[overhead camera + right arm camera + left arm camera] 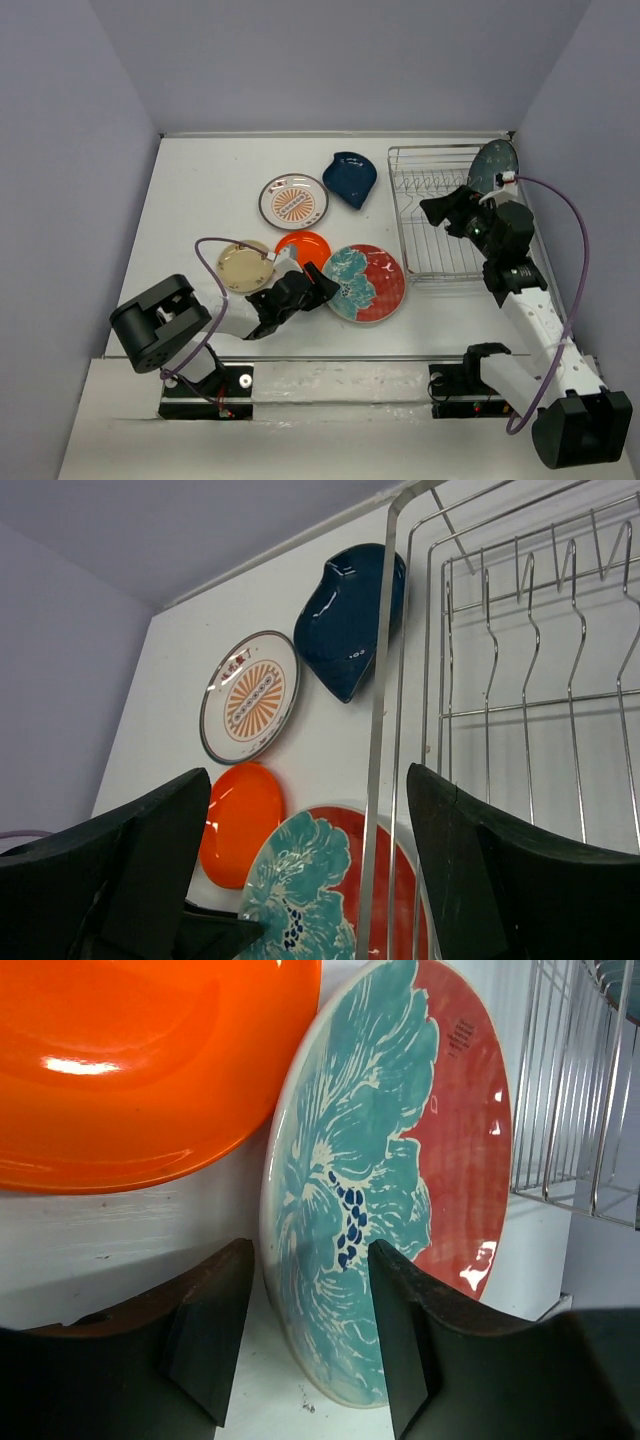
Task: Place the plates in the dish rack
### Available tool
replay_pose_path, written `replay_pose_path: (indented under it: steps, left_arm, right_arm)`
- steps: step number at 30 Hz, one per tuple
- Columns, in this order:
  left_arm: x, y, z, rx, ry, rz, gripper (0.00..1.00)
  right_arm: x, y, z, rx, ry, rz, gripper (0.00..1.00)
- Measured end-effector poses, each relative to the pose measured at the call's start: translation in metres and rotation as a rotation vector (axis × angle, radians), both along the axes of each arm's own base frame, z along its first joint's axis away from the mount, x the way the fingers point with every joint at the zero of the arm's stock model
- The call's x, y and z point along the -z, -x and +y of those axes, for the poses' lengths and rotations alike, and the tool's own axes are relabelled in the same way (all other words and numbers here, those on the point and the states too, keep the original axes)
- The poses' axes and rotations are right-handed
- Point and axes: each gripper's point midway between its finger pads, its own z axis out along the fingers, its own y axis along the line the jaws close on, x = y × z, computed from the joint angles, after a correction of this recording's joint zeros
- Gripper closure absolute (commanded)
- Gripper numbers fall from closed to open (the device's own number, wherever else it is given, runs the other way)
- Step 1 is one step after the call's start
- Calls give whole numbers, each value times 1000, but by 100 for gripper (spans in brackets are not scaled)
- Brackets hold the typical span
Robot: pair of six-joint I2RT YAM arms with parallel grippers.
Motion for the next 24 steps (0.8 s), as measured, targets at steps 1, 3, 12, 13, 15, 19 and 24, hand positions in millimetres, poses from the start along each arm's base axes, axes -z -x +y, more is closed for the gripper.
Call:
replay_pose_path:
  steps: [1, 3, 12, 13, 15, 19, 24]
  left_arm:
    - [0, -1, -4, -2, 11, -2, 39]
    - [1, -3, -8, -11, 35, -2, 42]
    - [5, -6, -5, -65, 81, -5, 85]
    - [6, -6, -3, -69, 78, -6, 94]
    - [6, -6, -2, -85, 101, -3, 94]
    - [-5, -6, -2, -90, 164, -27, 94]
    - [-9, 5, 11, -75, 157, -41, 94]
  right_arm:
    - [2, 1, 2, -8, -2, 2, 16]
    - [7, 2, 5, -24, -6, 11, 16]
    - [4, 5, 16, -65, -17, -4, 18]
    - [4, 6, 16, -68, -18, -5, 18]
    - [3, 6, 19, -77, -19, -7, 18]
    - [3, 9, 26, -100, -20, -6, 18]
    - [4, 14, 36, -144, -20, -4, 18]
